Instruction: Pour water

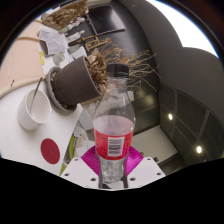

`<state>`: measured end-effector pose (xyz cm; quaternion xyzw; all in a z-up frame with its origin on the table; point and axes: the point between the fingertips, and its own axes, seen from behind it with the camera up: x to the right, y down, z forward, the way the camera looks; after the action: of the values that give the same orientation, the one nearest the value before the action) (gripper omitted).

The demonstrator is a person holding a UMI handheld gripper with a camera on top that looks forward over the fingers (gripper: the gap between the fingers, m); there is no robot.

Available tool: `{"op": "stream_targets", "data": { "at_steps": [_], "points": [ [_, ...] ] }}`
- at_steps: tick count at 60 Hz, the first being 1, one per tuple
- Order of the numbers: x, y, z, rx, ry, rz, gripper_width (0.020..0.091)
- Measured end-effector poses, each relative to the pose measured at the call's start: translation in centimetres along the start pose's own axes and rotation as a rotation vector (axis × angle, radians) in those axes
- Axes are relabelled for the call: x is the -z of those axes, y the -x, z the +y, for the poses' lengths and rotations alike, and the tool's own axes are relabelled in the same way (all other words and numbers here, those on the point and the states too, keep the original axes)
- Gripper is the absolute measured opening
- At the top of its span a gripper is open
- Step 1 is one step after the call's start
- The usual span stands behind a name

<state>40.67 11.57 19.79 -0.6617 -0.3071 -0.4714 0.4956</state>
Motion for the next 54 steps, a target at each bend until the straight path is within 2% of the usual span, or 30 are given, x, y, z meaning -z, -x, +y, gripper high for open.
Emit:
{"op": "stream_targets", "data": {
  "at_steps": [14, 24, 36, 42, 54],
  "points": [
    [-3.2, 1.3, -2.1, 0.462, -0.118, 0.099, 0.0274],
    [-5.0, 1.3, -2.1, 0.683, -0.144, 0.164, 0.0273],
    [-5.4, 2.0, -2.9, 0.742, -0.191, 0.161, 0.0273],
    [-5.5, 1.9, -2.9, 0.676, -0.185, 0.136, 0.0274],
    [-4.7, 1.7, -2.1, 0.122, -0.093, -0.057, 0.0275]
  ]
}}
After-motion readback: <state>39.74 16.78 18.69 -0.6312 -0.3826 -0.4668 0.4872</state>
